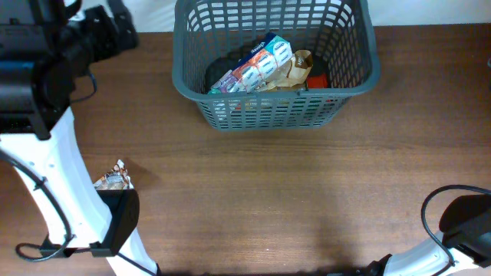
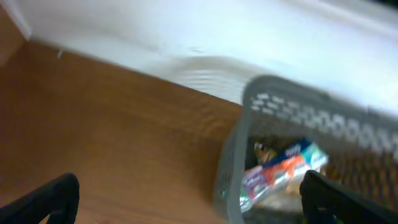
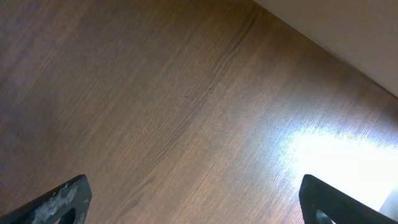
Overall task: Pack container
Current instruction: 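Open the left gripper and withdraw it toward the snack bag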
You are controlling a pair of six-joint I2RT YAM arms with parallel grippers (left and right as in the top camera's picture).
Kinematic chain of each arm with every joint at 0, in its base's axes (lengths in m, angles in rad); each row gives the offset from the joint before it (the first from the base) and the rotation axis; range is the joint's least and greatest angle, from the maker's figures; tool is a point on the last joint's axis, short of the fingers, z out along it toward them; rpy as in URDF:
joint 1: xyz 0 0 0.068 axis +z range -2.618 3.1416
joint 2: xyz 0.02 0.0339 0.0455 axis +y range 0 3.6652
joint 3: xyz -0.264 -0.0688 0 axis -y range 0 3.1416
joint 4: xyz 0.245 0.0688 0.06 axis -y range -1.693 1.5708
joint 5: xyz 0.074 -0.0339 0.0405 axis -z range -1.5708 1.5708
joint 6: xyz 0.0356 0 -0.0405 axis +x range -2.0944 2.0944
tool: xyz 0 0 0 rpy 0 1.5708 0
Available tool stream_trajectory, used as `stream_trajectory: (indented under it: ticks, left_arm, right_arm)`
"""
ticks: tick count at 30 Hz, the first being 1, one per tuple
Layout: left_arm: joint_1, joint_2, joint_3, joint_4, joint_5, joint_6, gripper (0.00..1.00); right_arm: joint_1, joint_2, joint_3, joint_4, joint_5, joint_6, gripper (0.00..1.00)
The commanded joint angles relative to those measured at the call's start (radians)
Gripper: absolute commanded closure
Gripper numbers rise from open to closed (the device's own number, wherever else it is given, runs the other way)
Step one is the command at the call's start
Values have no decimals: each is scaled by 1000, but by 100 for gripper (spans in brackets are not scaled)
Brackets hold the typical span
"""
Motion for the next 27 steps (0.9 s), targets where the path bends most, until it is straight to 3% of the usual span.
stream_trajectory:
  ticks: [1, 4, 12, 20, 23, 27]
  left_arm:
    - [16, -6, -62, -2, -80, -353, 1]
    - [16, -6, -130, -1, -129, -442, 1]
    - [108, -33, -319, -2, -93, -450, 1]
    - [218, -220, -647, -2, -91, -457, 1]
    - [230, -327, -837, -2, -152, -556, 1]
    - [265, -484, -1094, -1, -198, -790, 1]
  right_arm:
    - [-1, -18, -4, 0, -2, 13, 1]
    - [-1, -18, -4, 0, -2, 13, 1]
    - [-1, -18, -4, 0, -2, 13, 1]
    - [-1, -18, -4, 0, -2, 13, 1]
    - [-1, -18, -4, 0, -2, 13, 1]
    - [-1, -18, -4, 0, -2, 13, 1]
